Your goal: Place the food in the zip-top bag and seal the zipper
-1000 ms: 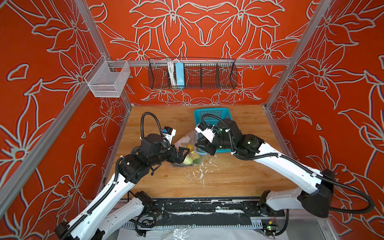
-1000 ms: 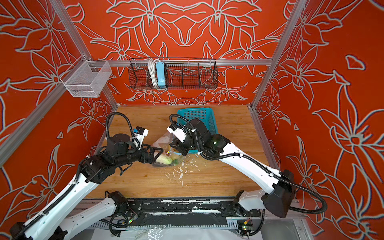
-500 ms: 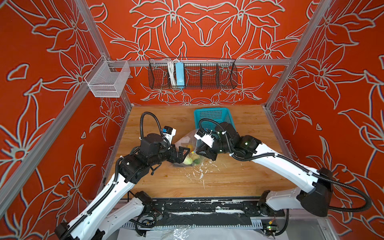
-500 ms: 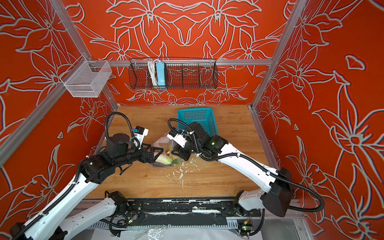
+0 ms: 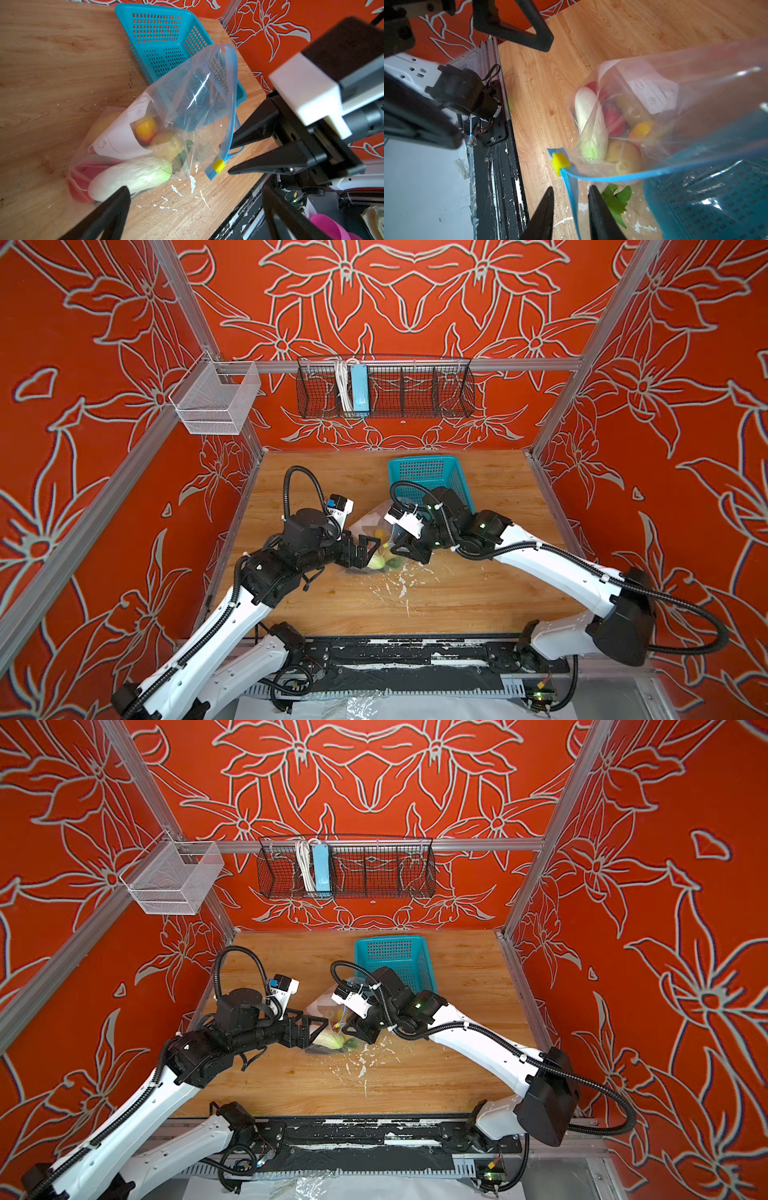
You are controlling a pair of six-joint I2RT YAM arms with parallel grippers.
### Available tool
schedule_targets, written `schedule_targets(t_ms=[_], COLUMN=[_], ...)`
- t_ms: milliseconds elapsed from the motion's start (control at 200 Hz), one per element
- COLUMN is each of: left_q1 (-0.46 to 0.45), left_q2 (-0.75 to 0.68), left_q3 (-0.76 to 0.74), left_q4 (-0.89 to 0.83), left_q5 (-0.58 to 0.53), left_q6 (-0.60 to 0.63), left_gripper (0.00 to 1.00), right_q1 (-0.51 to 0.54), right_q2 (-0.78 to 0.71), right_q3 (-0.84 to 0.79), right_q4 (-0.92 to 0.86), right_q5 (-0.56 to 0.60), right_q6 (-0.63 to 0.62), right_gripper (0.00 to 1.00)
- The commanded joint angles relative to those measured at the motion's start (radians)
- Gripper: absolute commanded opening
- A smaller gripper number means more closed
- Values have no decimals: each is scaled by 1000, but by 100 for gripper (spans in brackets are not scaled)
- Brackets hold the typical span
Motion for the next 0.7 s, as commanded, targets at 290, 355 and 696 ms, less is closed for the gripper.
schedule_targets(t_ms=[290, 355, 696], left_q1=[7, 7, 7], left_q2=[-18, -27, -65], left_q3=[-50, -52, -66], left_q4=[63, 59, 77], left_q5=[75, 81, 115], left_q6=[29, 47, 156], left_gripper=[97, 97, 97], right_q1=[-4, -5, -44], right_q2=[-13, -15, 16], right_q3=[19, 30, 82], right_q4=[57, 71, 160], right_q5=[-11, -15, -99], right_q6=[59, 88, 258], right_gripper=[0, 0, 0])
